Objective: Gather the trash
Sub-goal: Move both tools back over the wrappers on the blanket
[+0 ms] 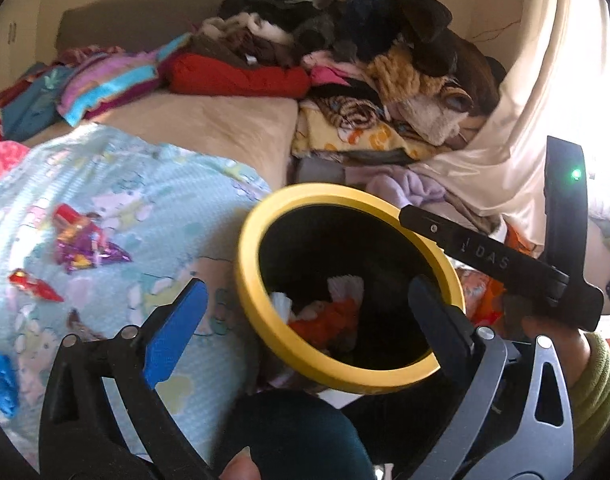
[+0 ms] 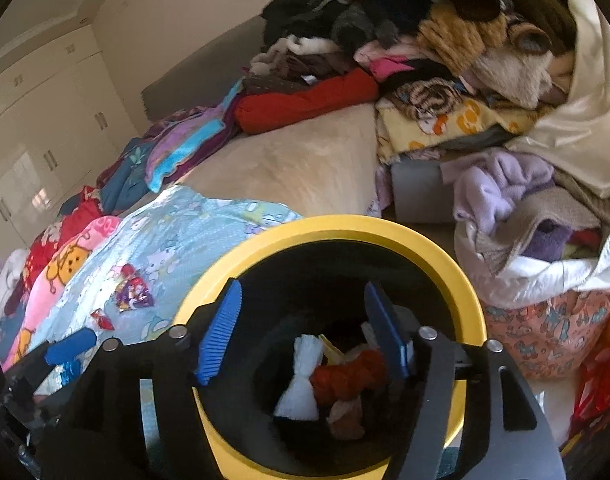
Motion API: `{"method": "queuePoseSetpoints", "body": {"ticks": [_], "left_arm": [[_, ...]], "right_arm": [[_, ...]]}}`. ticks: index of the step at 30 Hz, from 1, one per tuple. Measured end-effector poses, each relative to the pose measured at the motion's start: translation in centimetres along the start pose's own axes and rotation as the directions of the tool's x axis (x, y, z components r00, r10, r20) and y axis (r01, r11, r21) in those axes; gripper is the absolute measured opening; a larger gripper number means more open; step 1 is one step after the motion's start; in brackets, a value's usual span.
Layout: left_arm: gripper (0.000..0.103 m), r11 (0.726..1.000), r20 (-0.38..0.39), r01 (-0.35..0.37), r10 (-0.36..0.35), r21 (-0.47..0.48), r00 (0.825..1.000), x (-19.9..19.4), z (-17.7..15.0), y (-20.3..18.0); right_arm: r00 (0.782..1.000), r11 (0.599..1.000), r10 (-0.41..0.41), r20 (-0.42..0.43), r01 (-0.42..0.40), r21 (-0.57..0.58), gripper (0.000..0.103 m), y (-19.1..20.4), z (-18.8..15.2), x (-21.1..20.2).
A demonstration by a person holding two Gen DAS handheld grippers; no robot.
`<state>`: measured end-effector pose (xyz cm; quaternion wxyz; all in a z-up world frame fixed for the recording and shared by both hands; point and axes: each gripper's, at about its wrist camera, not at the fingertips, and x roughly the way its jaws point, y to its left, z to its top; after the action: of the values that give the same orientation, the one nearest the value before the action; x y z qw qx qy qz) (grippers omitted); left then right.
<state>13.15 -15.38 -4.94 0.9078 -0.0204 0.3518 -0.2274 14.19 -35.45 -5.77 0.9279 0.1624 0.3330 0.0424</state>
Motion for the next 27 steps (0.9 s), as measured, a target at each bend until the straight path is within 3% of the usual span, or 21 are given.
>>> {"method": "queuePoseSetpoints", "body": {"ticks": [12,27], "left_arm": [[0.092,0.995,0.083,-0.095,0.098,-0.044,0.992,-3.7,0.3,3.3],[0.092,0.969,0.169,-0.202,0.224,-0.139,0.960,-7.2,1.1,8.9]], "right_arm": [[0.999,0.995,0.026,0.030,-0.023,-0.095,0.069,3.8,0.0,-0.9],[0.991,0.964,0.131,0.031,-0.120,-0.239,0.071,10.3,-1.1,-1.2]]}}
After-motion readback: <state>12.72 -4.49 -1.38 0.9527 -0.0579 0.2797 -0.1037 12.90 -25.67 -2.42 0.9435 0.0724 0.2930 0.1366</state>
